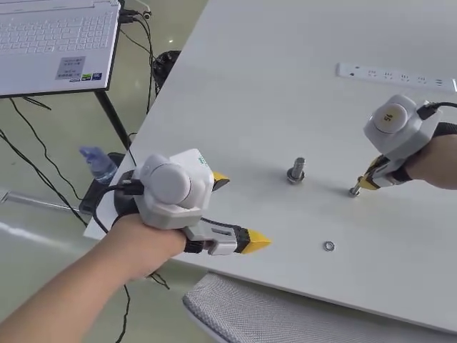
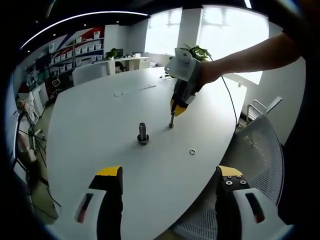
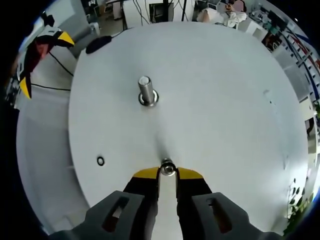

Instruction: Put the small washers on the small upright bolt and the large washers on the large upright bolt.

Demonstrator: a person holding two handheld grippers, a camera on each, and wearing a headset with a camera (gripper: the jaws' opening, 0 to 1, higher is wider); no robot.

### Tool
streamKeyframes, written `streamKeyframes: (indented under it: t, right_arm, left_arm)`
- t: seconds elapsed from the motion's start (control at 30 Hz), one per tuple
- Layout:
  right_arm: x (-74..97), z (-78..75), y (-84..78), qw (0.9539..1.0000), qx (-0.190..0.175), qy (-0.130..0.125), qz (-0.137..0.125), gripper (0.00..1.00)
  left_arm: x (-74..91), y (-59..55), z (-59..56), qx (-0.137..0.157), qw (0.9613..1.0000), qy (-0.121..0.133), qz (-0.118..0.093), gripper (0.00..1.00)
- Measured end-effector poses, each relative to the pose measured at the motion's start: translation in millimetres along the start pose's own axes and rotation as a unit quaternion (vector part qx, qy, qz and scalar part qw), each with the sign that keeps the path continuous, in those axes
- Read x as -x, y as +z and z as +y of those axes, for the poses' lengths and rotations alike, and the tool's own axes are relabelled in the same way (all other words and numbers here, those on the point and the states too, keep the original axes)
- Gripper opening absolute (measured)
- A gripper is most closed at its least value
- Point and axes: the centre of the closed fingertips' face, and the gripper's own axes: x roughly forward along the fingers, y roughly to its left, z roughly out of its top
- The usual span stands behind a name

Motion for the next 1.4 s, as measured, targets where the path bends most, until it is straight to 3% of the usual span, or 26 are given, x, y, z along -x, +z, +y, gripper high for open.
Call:
streamKeyframes:
  t: [0.47,1.4]
  right_arm:
    - [-14.1,0.1,-5.7,0.9999,0.008,0.002,0.007,0.13]
    - [-35.9,3.1,-10.7,0.9997,0.016,0.006,0.017,0.13]
  left_arm:
    - [-1.7,0.6,-0.5,-0.001,1.0,-0.003,-0.002,0.76]
    - [0.8,-13.3,2.9,0.007,0.9999,-0.002,0.015,0.75]
